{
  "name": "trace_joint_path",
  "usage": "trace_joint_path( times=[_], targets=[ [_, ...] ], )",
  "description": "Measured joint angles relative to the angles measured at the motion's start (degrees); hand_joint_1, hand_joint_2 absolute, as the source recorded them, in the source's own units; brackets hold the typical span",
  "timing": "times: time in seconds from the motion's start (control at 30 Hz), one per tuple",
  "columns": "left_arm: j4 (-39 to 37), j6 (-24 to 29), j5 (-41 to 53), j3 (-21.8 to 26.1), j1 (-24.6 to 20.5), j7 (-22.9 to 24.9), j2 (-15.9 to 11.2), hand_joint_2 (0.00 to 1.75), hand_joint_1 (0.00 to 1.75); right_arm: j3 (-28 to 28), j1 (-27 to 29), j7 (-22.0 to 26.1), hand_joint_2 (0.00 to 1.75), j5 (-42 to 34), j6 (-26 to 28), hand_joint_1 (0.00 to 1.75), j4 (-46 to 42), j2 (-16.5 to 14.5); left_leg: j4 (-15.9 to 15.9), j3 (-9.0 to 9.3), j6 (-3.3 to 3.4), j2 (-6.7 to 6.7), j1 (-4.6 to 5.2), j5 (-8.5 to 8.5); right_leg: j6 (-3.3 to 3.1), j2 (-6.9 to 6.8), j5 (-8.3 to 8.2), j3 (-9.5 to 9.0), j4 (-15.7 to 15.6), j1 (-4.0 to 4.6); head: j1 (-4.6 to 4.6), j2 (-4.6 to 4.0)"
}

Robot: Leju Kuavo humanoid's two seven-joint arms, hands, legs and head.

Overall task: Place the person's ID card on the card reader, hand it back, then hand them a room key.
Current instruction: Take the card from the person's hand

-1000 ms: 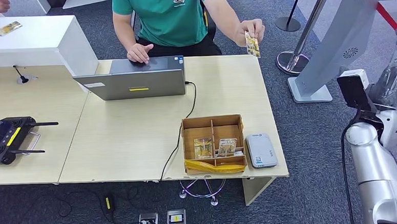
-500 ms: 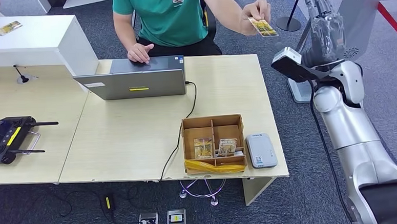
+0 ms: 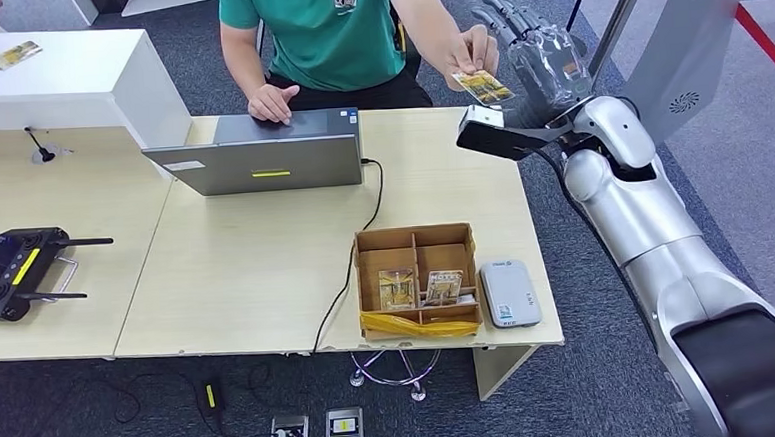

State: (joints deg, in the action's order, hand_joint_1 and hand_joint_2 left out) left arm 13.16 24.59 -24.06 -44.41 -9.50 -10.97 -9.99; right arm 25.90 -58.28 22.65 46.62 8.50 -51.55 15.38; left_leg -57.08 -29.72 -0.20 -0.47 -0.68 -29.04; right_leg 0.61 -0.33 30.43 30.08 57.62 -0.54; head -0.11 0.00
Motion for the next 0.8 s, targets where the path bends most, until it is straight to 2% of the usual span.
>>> trace_joint_path(
  times=[0.13,0.2,0.8],
  targets=[
    [0.0,0.0,0.0,-0.4,0.0,0.0,-0.1,0.0,0.0,1.9,-1.5,0.0,1.75,0.2,-0.3,1.7,2.8,-1.1,0.0,-0.04,0.0,-0.05,0.0,0.01,0.0,-0.09,0.0,0.03,0.0,0.01,0.01,0.0],
    [0.0,0.0,0.0,-0.7,0.0,0.0,-0.1,0.0,0.0,2.9,-2.4,0.1,1.75,0.2,-0.4,1.75,4.7,-1.6,0.0,-0.04,0.0,-0.05,0.0,0.01,0.0,-0.06,0.0,0.05,0.0,0.01,0.01,0.0],
    [0.0,0.7,0.0,-1.5,0.1,0.0,0.0,0.0,0.0,5.0,-3.5,-0.4,1.75,-2.2,-0.5,1.75,9.3,-2.6,0.0,-0.01,0.0,-0.02,0.0,0.02,-0.01,-0.03,0.0,0.06,0.0,0.0,0.01,0.0]
  ],
)
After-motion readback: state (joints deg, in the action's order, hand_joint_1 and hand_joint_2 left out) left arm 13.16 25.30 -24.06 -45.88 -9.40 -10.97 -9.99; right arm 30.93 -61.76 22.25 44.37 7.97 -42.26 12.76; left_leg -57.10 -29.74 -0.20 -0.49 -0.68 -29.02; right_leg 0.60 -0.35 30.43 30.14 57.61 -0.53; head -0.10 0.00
